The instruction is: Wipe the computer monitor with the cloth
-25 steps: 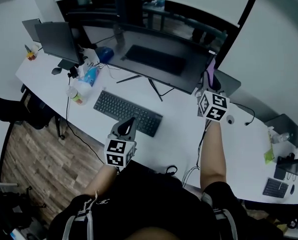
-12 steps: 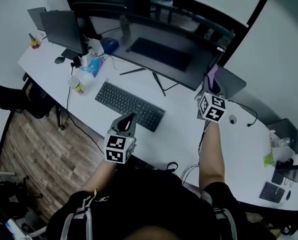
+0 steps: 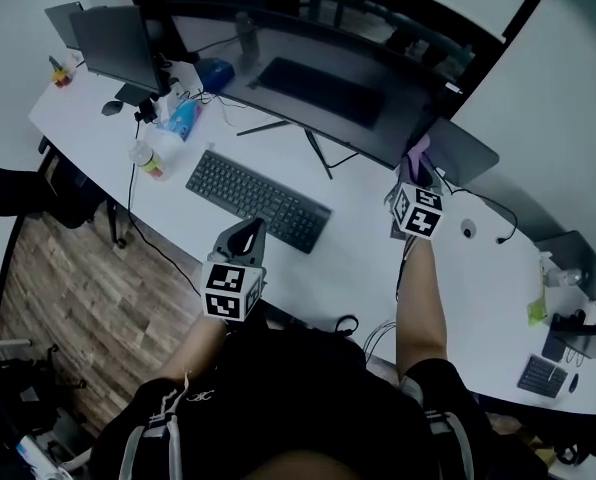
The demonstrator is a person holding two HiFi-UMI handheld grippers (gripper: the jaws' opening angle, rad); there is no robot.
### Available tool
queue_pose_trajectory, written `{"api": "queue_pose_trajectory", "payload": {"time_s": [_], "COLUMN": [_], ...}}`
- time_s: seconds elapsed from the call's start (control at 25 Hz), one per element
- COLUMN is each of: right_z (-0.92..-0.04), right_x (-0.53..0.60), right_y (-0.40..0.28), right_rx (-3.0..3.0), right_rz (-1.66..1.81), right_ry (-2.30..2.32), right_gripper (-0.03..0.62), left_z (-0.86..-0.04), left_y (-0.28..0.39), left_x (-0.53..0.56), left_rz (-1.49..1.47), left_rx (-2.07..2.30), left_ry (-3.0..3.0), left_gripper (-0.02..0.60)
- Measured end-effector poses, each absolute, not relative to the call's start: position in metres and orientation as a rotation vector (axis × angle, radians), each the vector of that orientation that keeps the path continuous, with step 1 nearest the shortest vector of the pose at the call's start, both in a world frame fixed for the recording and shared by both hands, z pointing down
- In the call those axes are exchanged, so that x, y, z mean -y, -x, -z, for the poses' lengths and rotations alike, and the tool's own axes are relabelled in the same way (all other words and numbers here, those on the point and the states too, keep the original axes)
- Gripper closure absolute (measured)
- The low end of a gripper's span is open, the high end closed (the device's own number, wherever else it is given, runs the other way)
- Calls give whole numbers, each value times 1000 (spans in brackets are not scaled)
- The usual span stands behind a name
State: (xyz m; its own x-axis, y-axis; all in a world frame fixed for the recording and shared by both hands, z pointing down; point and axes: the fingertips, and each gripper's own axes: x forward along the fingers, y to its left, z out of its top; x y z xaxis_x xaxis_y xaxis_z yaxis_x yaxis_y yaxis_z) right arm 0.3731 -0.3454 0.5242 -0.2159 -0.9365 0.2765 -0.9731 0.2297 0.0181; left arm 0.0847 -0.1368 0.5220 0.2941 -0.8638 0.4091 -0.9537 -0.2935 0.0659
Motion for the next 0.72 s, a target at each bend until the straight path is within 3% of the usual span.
{"api": "queue_pose_trajectory", "payload": {"time_s": [0.72], "right_z": [-624], "right_x": [356], "right_y": [-368], "right_rx": [2116], "right_rz": [-441], "right_ry": [-1728], "right_gripper": [516], "left_z": [-543], "left_y": [-68], "left_x": [160], "left_rz": [-473], "left_rx": [1618], "left_ry": [-2242], "left_gripper": [568]}}
